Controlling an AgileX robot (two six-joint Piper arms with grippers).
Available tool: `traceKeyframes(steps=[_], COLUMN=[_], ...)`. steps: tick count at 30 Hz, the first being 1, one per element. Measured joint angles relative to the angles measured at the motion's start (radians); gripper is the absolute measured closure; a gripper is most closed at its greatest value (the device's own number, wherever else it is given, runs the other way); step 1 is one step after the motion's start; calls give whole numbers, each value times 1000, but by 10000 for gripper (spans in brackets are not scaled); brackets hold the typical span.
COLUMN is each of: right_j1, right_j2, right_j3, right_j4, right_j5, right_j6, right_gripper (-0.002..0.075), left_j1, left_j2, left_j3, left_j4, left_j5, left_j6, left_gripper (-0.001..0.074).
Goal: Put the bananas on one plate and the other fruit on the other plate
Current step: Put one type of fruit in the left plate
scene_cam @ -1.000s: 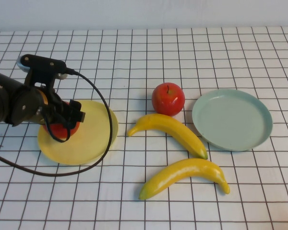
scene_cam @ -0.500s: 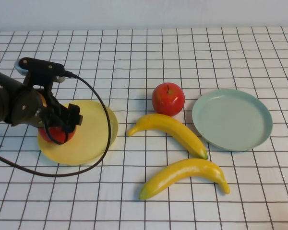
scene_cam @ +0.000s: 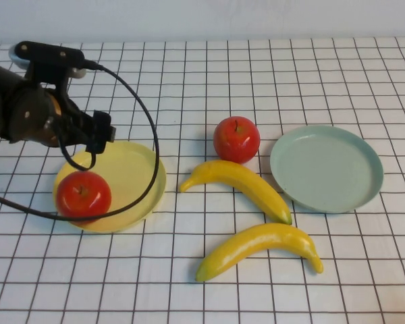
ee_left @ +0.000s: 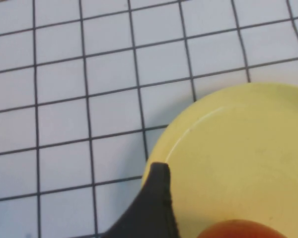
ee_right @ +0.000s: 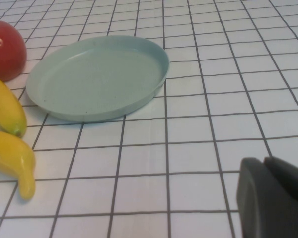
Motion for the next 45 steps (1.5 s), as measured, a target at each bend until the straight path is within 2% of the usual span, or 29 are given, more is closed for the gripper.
traceKeyframes(steps=[9, 14, 21, 28, 45], right_j1=[0, 0, 0, 0, 0], right_j2=[0, 0, 0, 0, 0], right_j3=[0, 0, 0, 0, 0], right_j4=[0, 0, 0, 0, 0], right_j5=[0, 0, 0, 0, 0], right_j6=[2, 2, 2, 2, 2], right_gripper=[741, 741, 741, 741, 741], left_j1=[-174, -237, -297, -327, -336], left_j2=[32, 155, 364, 514, 596], left_j3=[-37, -174, -421, -594, -635], left_j4=[-67, -131, -152, -189, -209], left_j5=[-147, -137, -59, -5, -43], left_j6=[59, 135, 152, 156, 157], left_gripper=[72, 72, 72, 73, 72])
